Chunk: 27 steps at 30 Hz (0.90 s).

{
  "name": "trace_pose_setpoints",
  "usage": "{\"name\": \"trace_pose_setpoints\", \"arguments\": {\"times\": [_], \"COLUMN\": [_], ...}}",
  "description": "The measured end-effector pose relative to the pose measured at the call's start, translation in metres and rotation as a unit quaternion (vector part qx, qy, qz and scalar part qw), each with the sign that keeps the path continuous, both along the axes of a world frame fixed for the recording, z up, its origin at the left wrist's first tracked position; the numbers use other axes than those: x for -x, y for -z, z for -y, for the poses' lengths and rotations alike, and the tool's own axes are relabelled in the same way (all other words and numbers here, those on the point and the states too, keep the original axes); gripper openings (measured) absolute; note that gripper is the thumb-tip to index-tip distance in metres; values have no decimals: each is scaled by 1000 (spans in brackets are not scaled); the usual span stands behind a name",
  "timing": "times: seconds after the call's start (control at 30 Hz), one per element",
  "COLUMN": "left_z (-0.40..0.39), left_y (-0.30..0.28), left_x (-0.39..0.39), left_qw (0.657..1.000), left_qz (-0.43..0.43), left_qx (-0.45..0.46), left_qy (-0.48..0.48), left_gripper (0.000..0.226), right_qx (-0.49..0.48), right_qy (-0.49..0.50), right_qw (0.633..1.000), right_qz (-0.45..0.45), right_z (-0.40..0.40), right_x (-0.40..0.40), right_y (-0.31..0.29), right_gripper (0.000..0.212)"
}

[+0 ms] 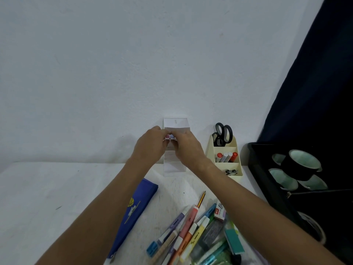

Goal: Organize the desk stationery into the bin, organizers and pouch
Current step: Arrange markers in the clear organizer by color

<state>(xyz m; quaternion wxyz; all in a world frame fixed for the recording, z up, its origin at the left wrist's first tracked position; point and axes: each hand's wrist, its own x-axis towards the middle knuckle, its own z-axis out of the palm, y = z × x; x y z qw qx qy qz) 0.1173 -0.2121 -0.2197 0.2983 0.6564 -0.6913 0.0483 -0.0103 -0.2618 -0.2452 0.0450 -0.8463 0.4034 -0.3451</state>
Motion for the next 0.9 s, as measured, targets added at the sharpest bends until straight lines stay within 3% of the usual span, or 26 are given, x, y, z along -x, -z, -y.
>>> {"name": "trace_pose_setpoints", "arguments": {"times": [0.4,0.53,0.67,0.73,0.83,0.9], "left_z": [-2,-19,-62,-90,-128,-150], "left_y": [7,4,5,16,48,68], "left_x": [4,2,8,12,11,10], "left_qw": [999,998,999,993,967,941], "left_qz": [50,48,-42,-80,-62,-45], "left_qx": [-11,-48,-20,-82,-245,-333], "left_qy": [-16,18,23,25,28,28], "left_gripper": [26,53,56,47,35,30], "right_qx": [-31,-63,-96,-137,-194,-234], "right_qy": [4,-55,-60,-83,-119,-122], "right_qw": [997,995,994,986,961,946], "right_qz": [-65,-48,7,-38,-160,-188], "right_z": [-8,-21,-60,-84,-112,-122], "right_x": [10,17,34,50,76,91], "right_y": [0,-14,-23,-16,7,26], "right_gripper": [50,48,46,37,25,23]}}
